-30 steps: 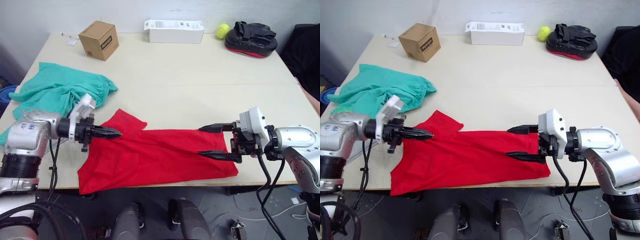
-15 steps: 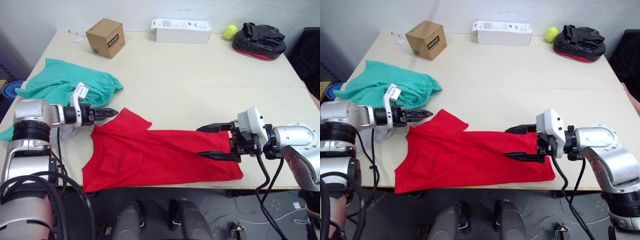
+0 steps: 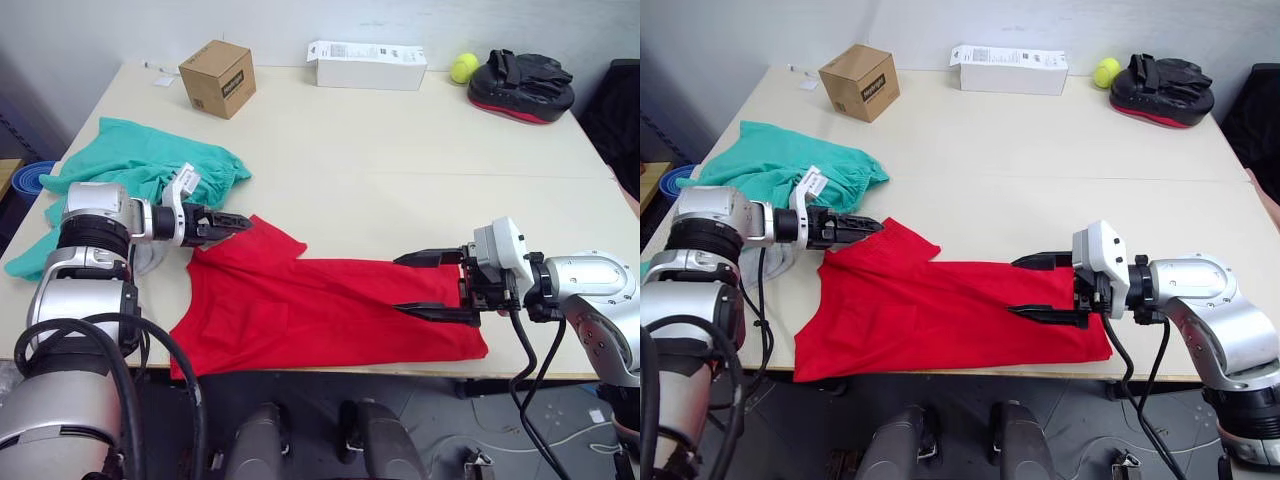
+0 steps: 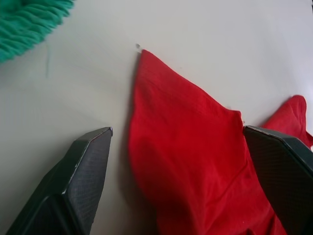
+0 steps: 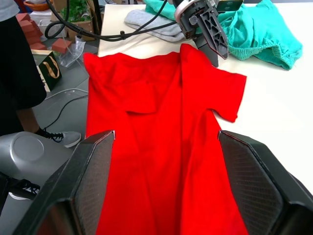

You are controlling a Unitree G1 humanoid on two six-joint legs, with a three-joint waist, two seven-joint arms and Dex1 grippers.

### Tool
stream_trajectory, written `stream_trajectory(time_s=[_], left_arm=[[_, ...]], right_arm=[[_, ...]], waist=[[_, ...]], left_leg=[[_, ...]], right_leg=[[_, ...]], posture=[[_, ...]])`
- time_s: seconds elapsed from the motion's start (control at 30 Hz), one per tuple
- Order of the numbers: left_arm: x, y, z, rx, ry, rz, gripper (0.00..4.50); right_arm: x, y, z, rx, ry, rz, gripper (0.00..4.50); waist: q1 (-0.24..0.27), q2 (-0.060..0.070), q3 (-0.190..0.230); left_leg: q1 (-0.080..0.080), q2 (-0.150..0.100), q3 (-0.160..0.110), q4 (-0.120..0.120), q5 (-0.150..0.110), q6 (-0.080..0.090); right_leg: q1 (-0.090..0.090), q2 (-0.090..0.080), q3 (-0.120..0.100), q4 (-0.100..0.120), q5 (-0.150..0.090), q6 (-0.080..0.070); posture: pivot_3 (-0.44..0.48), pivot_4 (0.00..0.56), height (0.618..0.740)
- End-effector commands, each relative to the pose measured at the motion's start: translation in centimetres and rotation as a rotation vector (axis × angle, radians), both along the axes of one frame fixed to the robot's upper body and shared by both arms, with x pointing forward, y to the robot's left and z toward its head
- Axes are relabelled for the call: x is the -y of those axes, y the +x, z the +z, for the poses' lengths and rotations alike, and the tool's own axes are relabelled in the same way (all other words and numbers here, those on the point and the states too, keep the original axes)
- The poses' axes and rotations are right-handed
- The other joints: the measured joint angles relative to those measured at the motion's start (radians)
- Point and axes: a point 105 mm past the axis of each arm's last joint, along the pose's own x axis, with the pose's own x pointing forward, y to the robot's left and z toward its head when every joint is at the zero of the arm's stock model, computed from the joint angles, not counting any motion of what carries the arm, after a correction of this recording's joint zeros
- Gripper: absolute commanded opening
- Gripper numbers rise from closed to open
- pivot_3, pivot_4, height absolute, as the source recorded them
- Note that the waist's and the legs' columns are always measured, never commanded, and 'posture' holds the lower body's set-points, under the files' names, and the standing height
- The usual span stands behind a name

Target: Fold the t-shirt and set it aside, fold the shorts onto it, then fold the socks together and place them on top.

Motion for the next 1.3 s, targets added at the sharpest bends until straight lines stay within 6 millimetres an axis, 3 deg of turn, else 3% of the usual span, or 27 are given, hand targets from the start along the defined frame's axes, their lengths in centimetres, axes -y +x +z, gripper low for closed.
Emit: stream_trajectory(time_s=[0.03,0.43,0.53,0.73,0.87,0.93,1.03,1.17,1.3], left_arm=[[0.7,-0.6,-1.9,-0.071,0.023,-0.034,3.89],[1.1,-0.5,-1.2,-0.051,-0.026,-0.054,0.04],[1.2,-0.5,-0.5,-0.025,-0.064,-0.071,0.01],[1.2,-0.9,3.4,0.148,-0.24,-0.168,0.01],[1.5,-2.3,5.3,0.311,-0.275,-0.325,0.01],[1.8,-4.1,5.6,0.441,-0.224,-0.478,0.01],[1.9,-7.1,4.3,0.555,-0.089,-0.664,0.01],[1.0,-9.7,0.4,0.702,0.182,-0.822,0.01],[0.1,-10.9,-1.6,0.75,0.273,-0.89,0.01]], right_arm=[[-0.2,-0.6,0.9,0.045,0.011,0.016,3.43],[-0.1,-0.2,1.2,0.056,0.032,-0.021,3.43],[-0.1,0.0,1.3,0.059,0.034,-0.028,3.43],[-0.1,0.1,1.2,0.055,0.036,-0.032,3.43],[-0.2,0.1,1.1,0.052,0.033,-0.028,3.43],[-0.2,0.0,1.0,0.05,0.03,-0.025,3.43],[-0.1,-0.1,0.9,0.047,0.023,-0.022,3.43],[0.1,0.0,0.7,0.045,0.014,-0.024,3.43],[0.1,0.0,0.5,0.043,0.004,-0.022,3.43]], waist=[[-0.001,0.0,0.0],[-0.005,0.0,0.0],[-0.007,0.0,0.0],[-0.014,0.0,0.0],[-0.018,0.0,0.0],[-0.027,0.0,0.0],[-0.035,0.0,0.0],[-0.031,0.0,0.0],[-0.027,0.0,0.0]], left_leg=[[0.0,0.0,0.0,0.0,0.0,0.0],[-0.001,0.001,0.0,0.001,-0.001,0.0],[-0.002,0.001,0.0,0.001,0.0,-0.001],[-0.002,0.002,0.001,0.001,0.001,-0.002],[-0.002,0.001,0.001,0.001,0.001,-0.002],[-0.002,0.001,0.0,0.0,0.001,-0.003],[-0.001,0.002,0.001,-0.001,0.002,-0.004],[0.0,0.002,0.001,-0.002,0.003,-0.006],[0.001,0.002,0.001,-0.003,0.003,-0.004]], right_leg=[[0.0,0.0,0.0,0.0,0.0,0.0],[-0.001,0.0,0.0,0.0,0.0,0.0],[-0.002,0.001,0.0,0.0,0.0,0.0],[-0.003,0.001,0.0,0.0,0.0,0.0],[-0.002,0.001,0.0,0.0,0.0,0.0],[-0.002,0.001,0.0,0.001,0.0,0.0],[-0.002,0.001,0.001,0.001,0.0,0.0],[-0.002,0.001,0.002,0.001,0.0,0.0],[-0.001,0.0,0.002,0.001,-0.001,-0.001]], posture=[[0.0,0.15,0.74],[0.0,0.15,0.74],[0.0,0.15,0.74],[0.0,0.15,0.74],[0.0,0.15,0.74],[0.0,0.15,0.74],[0.0,0.15,0.74],[0.0,0.15,0.74],[0.0,0.15,0.74]])
